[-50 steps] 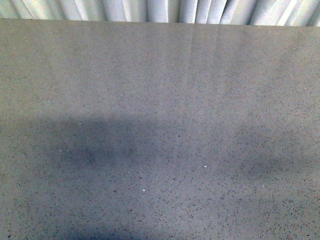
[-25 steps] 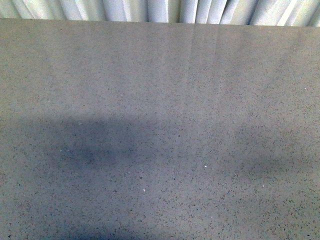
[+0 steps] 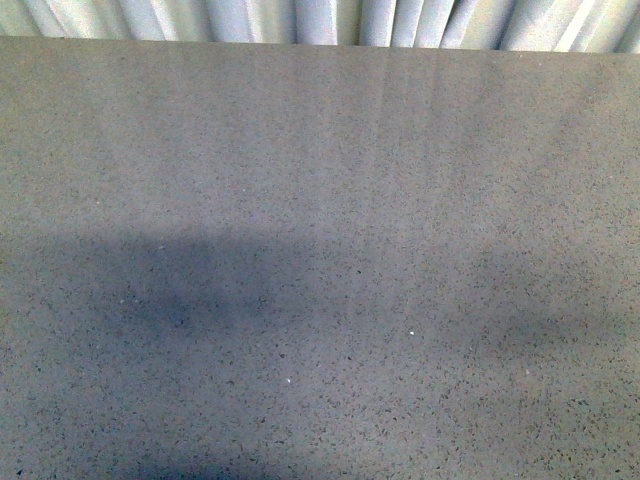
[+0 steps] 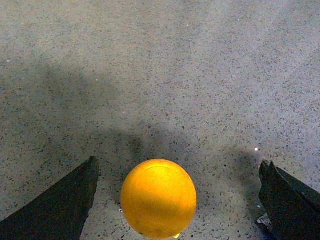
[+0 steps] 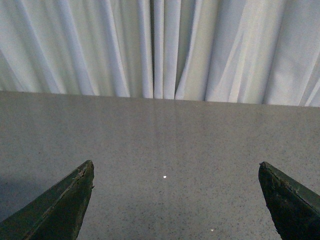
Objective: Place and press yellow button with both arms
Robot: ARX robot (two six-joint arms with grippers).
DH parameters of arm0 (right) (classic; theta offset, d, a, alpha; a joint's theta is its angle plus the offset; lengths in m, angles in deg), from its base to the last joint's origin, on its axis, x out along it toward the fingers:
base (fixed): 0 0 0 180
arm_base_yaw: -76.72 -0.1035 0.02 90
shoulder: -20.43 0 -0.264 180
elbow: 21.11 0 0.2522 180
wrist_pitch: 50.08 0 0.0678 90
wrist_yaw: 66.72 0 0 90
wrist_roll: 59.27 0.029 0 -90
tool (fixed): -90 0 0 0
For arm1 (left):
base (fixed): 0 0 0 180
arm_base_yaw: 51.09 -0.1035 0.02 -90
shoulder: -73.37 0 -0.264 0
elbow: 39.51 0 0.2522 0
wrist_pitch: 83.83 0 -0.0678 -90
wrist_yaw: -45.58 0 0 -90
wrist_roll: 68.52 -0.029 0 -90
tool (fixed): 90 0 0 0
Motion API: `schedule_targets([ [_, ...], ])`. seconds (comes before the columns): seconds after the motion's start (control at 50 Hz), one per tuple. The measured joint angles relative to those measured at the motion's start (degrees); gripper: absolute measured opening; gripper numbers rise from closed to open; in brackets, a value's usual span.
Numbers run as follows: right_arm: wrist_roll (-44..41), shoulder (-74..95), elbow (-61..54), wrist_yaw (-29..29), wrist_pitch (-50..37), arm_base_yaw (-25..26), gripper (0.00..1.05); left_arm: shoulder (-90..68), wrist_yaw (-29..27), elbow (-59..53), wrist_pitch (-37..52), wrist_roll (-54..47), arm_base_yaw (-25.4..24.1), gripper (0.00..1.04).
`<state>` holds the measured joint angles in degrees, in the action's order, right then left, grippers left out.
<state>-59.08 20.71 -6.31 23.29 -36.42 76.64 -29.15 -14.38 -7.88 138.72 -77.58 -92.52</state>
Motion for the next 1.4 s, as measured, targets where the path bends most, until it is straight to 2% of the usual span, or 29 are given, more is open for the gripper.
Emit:
schedule_targets([
  [1.08,0.0,0.0,0.0,0.0,0.0,0.0,0.96,-7.8,-3.1,1.4,6.3,-0.7,2.4,0.95],
  [1.4,0.0,0.0,0.0,0.0,0.0,0.0,0.96,-8.3,-3.0,1.4,6.3,-1.6,2.3,0.58],
])
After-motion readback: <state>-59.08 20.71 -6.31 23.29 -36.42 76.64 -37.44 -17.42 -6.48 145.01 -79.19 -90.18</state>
